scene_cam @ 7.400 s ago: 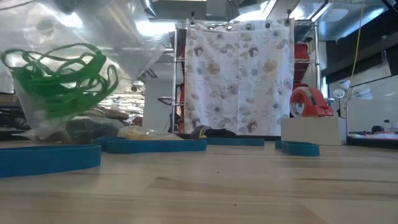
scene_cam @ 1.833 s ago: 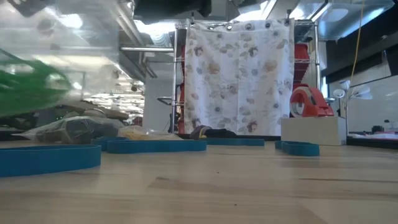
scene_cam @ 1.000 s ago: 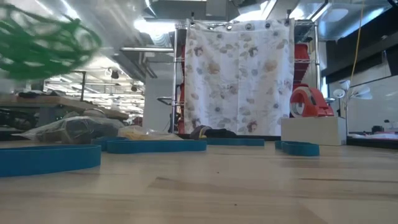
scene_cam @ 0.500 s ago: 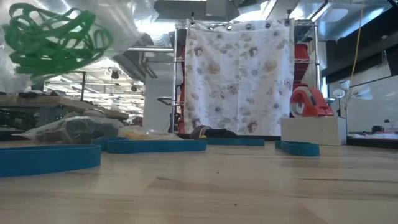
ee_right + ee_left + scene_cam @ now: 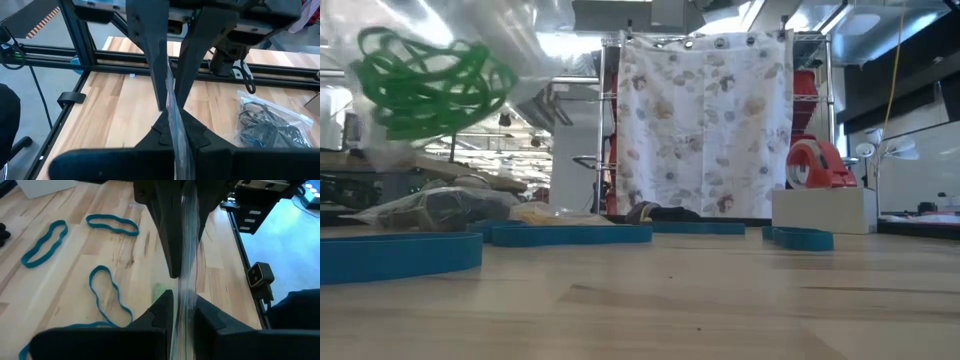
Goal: Sort rubber bands
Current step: Close the transparent zip bag, then open the transparent zip bag
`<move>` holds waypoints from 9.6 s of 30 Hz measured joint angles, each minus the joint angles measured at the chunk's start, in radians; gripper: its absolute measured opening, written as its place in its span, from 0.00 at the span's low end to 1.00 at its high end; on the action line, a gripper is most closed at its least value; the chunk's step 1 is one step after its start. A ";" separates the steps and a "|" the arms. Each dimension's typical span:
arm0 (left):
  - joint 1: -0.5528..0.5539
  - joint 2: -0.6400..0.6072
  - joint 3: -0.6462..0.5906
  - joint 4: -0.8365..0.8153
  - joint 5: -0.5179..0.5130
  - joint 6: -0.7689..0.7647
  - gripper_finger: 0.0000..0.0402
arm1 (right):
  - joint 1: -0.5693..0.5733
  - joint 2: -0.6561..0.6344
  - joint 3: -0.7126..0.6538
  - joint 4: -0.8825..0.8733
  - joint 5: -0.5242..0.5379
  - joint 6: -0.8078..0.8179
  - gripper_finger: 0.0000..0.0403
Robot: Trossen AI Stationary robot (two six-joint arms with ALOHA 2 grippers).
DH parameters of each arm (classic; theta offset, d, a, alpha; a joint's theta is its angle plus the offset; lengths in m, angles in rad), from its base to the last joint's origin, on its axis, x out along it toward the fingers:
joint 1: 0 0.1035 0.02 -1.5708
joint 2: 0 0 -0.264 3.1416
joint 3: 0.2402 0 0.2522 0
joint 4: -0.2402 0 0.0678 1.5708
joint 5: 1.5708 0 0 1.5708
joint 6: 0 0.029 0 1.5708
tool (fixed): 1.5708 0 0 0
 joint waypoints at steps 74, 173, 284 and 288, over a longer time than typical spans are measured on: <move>-0.134 -0.066 -0.002 -0.603 0.110 -0.486 0.00 | 0.023 -0.049 -0.001 -0.459 0.160 0.216 0.00; 0.161 0.479 0.000 0.348 0.073 -0.002 0.00 | 0.247 -0.161 -0.868 0.433 0.147 1.058 0.51; 0.341 0.833 0.003 0.900 0.259 0.078 0.00 | 0.294 0.049 -0.579 0.112 0.403 0.807 0.51; 0.279 0.782 0.003 0.852 0.106 0.116 0.00 | 0.313 -0.042 -0.521 0.000 0.389 0.900 0.51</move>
